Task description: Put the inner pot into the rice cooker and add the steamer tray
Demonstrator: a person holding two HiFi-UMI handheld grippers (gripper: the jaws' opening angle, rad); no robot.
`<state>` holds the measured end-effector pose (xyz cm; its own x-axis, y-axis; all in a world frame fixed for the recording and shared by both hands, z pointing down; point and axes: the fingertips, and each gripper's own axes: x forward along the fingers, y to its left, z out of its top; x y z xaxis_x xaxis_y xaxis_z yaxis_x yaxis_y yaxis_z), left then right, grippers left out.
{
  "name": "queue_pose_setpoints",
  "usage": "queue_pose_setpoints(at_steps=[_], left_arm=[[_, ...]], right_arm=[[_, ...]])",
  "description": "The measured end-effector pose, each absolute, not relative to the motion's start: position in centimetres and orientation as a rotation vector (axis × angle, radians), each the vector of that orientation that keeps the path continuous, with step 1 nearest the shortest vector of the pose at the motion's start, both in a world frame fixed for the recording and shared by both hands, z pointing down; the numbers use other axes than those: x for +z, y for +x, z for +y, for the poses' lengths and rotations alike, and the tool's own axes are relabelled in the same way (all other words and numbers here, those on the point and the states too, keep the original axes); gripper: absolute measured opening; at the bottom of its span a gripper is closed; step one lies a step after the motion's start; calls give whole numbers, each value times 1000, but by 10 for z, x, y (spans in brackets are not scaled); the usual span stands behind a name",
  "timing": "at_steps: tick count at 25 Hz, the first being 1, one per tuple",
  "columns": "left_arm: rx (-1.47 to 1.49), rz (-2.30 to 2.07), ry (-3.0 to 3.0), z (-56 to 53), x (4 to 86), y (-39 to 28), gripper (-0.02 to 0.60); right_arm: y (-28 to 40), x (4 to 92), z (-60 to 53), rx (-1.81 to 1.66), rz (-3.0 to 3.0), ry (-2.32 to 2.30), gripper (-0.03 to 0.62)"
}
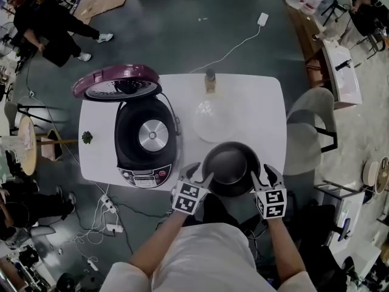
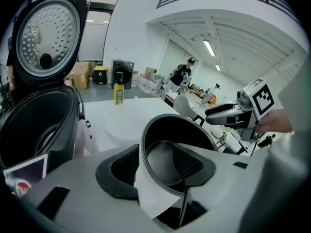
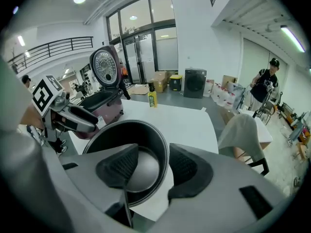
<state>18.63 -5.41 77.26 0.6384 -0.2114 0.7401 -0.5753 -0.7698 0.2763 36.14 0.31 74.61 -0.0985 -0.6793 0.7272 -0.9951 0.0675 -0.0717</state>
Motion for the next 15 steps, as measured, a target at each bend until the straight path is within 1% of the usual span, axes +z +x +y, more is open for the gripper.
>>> queue_pose_setpoints(at_steps=[8, 12, 14, 15], left_arm=[[1127, -601, 2231, -46, 816, 182, 233], [1149, -569, 2166, -41, 831, 184, 230], [1166, -554, 2125, -38, 839, 184, 227], [1175, -546, 2103, -36, 844, 184, 221]], right_arm=[[371, 792, 10, 903, -1743, 1614, 213], [372, 809, 9, 945, -1713, 1568, 212], [371, 818, 9, 982, -1704, 1538, 200], [370, 822, 10, 1003, -1700, 1525, 177]])
